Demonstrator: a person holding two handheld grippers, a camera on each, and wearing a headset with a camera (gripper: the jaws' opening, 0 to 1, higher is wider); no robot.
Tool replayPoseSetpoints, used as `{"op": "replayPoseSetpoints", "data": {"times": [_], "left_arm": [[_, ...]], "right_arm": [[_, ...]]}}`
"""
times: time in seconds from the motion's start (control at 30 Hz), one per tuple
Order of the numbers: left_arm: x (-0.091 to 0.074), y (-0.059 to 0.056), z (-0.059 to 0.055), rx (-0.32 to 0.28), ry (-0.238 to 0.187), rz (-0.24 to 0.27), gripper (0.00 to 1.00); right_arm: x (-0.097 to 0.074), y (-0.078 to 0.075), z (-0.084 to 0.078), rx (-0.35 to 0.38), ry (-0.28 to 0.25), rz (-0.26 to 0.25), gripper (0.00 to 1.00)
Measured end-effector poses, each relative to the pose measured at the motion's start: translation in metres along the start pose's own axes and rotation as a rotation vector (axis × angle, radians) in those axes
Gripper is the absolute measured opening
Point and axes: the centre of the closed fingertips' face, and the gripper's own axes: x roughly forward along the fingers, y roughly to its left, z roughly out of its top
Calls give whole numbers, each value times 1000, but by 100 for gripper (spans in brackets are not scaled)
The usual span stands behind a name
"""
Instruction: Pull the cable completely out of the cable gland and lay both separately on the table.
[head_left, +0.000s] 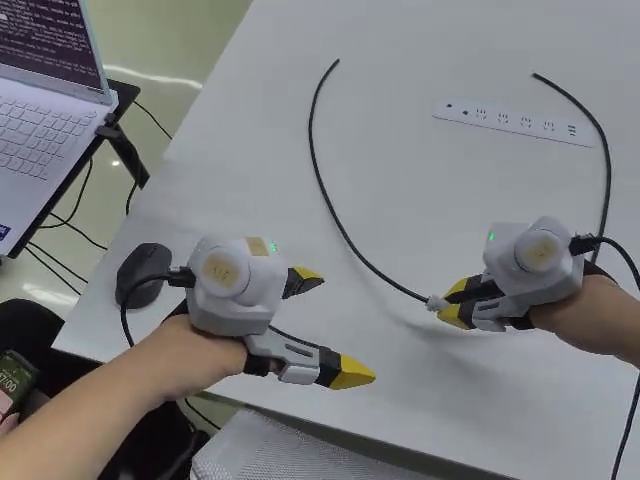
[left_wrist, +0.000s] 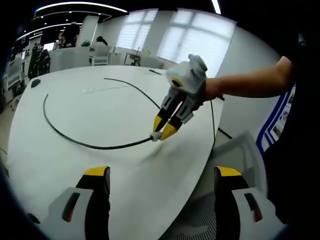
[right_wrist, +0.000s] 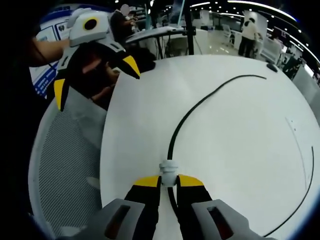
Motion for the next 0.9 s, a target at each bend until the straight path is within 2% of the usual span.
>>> {"op": "replayPoseSetpoints", "data": {"times": [0.27, 0.53, 0.7, 0.8, 0.9], "left_arm": [[9, -13, 11, 30, -14, -20, 84], [21, -23, 21, 78, -17, -43, 80], [29, -30, 30, 111, -30, -62, 78], [33, -33, 33, 141, -42, -78, 75], [39, -37, 33, 145, -37, -93, 73]], "right_arm": [[-14, 13, -1, -28, -10, 7, 7], [-26, 34, -2, -82, -5, 42, 7], [-33, 44, 1, -106, 1, 58, 7], [-37, 48, 4, -123, 0, 62, 7], [-41, 52, 8, -140, -6, 64, 7]]}}
